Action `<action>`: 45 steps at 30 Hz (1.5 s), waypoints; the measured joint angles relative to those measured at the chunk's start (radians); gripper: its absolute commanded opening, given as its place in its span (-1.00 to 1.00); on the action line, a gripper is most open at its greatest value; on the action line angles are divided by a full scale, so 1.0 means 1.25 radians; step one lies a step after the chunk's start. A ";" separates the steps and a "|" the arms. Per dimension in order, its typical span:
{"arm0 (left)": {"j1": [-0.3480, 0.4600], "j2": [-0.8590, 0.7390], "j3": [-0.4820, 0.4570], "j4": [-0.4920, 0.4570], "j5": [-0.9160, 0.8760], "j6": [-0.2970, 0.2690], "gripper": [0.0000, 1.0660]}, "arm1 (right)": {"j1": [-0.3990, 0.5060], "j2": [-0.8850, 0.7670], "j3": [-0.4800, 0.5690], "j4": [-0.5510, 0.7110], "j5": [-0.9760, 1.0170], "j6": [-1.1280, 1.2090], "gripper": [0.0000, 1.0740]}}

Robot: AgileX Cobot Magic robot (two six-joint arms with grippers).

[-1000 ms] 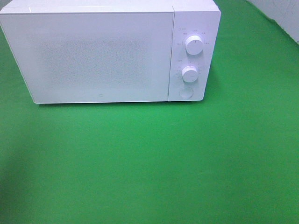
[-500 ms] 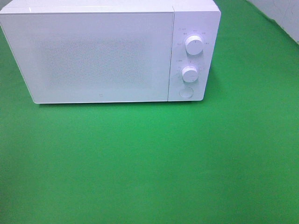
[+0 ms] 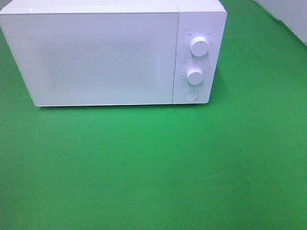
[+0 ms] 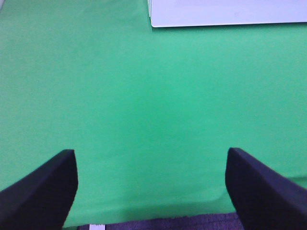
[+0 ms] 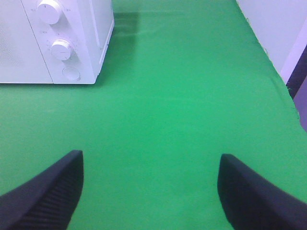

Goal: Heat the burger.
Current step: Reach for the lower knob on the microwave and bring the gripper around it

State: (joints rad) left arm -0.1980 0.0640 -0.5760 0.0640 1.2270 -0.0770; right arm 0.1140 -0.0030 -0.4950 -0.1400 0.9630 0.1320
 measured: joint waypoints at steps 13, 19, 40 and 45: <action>0.000 -0.054 0.030 -0.037 -0.079 0.000 0.46 | 0.000 0.000 0.000 0.000 0.000 0.000 0.39; 0.000 -0.054 0.046 -0.051 -0.111 0.039 0.46 | 0.000 0.000 0.000 0.000 0.000 0.000 0.39; 0.150 -0.054 0.046 -0.063 -0.119 0.050 0.46 | 0.000 0.000 0.000 0.000 0.000 0.000 0.39; 0.181 -0.054 0.046 -0.063 -0.119 0.050 0.46 | 0.000 0.000 0.000 0.000 0.000 0.000 0.39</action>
State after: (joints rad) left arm 0.0280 -0.0040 -0.5180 -0.0150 1.0780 -0.0140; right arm 0.1140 -0.0030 -0.4950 -0.1400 0.9630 0.1320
